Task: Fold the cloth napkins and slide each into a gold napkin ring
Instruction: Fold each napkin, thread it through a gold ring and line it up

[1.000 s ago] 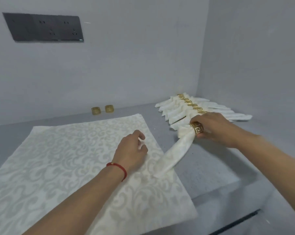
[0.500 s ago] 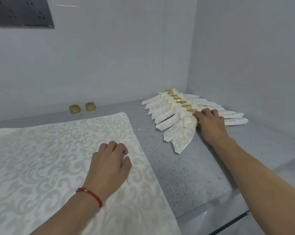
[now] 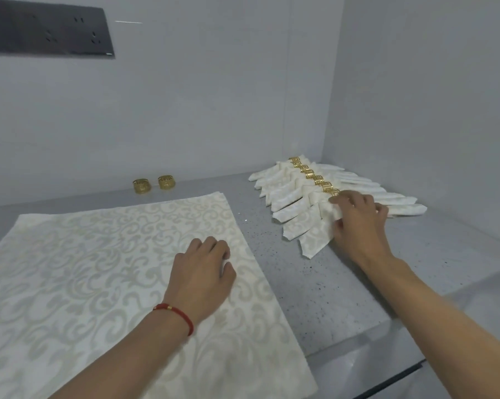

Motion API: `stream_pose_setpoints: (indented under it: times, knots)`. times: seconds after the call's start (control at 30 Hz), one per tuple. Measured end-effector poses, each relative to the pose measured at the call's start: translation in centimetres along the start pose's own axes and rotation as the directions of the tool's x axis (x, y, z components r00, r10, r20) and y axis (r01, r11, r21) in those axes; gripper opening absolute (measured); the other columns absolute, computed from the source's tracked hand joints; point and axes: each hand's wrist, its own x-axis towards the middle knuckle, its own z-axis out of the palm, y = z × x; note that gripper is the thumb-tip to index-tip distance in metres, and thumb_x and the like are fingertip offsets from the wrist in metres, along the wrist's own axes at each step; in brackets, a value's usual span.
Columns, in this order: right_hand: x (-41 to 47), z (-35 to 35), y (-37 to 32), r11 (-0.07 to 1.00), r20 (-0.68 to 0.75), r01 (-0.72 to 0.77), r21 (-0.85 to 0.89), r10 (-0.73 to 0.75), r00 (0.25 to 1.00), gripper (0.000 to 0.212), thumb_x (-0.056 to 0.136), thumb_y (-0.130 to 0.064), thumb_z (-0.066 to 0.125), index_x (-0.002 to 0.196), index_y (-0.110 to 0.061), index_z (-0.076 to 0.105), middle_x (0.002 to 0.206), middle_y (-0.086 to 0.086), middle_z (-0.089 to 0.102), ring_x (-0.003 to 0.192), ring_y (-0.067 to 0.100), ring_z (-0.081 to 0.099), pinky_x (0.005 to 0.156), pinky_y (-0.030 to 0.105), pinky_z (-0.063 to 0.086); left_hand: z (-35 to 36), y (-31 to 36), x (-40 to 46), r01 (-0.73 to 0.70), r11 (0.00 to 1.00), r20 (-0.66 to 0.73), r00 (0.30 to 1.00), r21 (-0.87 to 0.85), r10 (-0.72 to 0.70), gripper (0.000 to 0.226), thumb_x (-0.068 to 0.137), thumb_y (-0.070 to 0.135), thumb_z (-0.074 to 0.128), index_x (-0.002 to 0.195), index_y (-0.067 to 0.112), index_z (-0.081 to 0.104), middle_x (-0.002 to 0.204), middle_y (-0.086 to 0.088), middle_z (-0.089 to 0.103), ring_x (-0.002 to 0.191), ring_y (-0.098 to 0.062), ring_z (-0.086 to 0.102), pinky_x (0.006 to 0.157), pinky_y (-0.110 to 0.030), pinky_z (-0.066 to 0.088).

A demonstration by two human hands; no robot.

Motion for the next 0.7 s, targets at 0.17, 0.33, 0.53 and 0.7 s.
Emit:
stream_pose_setpoints:
  times: [0.17, 0.33, 0.53, 0.7]
  knots:
    - [-6.7, -4.2, -10.8, 0.832, 0.133, 0.521, 0.192, -0.548, 0.826, 0.029, 0.094, -0.034, 0.056, 0.122, -0.035, 0.064, 0.122, -0.019, 0.060, 0.121, 0.010, 0.047, 0.101, 0.034, 0.024, -2.5, 0.5, -0.4, 0.013, 1.000, 0.206, 0.978, -0.007, -0.011, 0.023, 0.096, 0.031, 0.045, 0.113, 0.018, 0.052, 0.111, 0.005, 0.048, 0.106, -0.020, 0.046, 0.084, -0.035, 0.041]
    - [-8.4, -3.8, -14.7, 0.824, 0.414, 0.467, 0.320, -0.566, 0.713, 0.025, 0.096, -0.046, 0.065, 0.117, -0.034, 0.071, 0.118, -0.015, 0.066, 0.112, 0.010, 0.060, 0.098, 0.036, 0.044, -6.2, 0.8, -6.0, 0.053, 0.999, 0.178, 0.982, 0.006, -0.054, 0.029, 0.094, 0.033, 0.043, 0.121, 0.024, 0.050, 0.118, 0.007, 0.045, 0.112, -0.014, 0.041, 0.089, -0.031, 0.041]
    - [-5.7, -3.9, -16.4, 0.865, 0.558, 0.135, 0.484, -0.424, 0.714, 0.010, 0.078, -0.023, 0.087, 0.073, -0.024, 0.079, 0.078, -0.008, 0.076, 0.074, 0.012, 0.072, 0.077, 0.041, 0.060, -9.4, 0.3, -11.1, 0.067, 0.998, 0.179, 0.981, 0.013, -0.068, 0.028, 0.096, 0.050, 0.035, 0.105, 0.033, 0.055, 0.100, 0.019, 0.051, 0.100, -0.007, 0.050, 0.080, -0.028, 0.030]
    - [-2.8, -4.7, -18.4, 0.897, 0.624, 0.128, 0.423, -0.391, 0.676, 0.005, 0.081, -0.023, 0.085, 0.079, -0.019, 0.084, 0.075, -0.011, 0.077, 0.069, -0.006, 0.069, 0.070, 0.020, 0.059, -10.9, 0.1, -11.4, 0.098, 0.994, 0.305, 0.949, -0.045, -0.079, 0.050, 0.090, 0.064, 0.047, 0.127, 0.030, 0.045, 0.111, 0.010, 0.059, 0.103, -0.014, 0.053, 0.088, -0.033, 0.041]
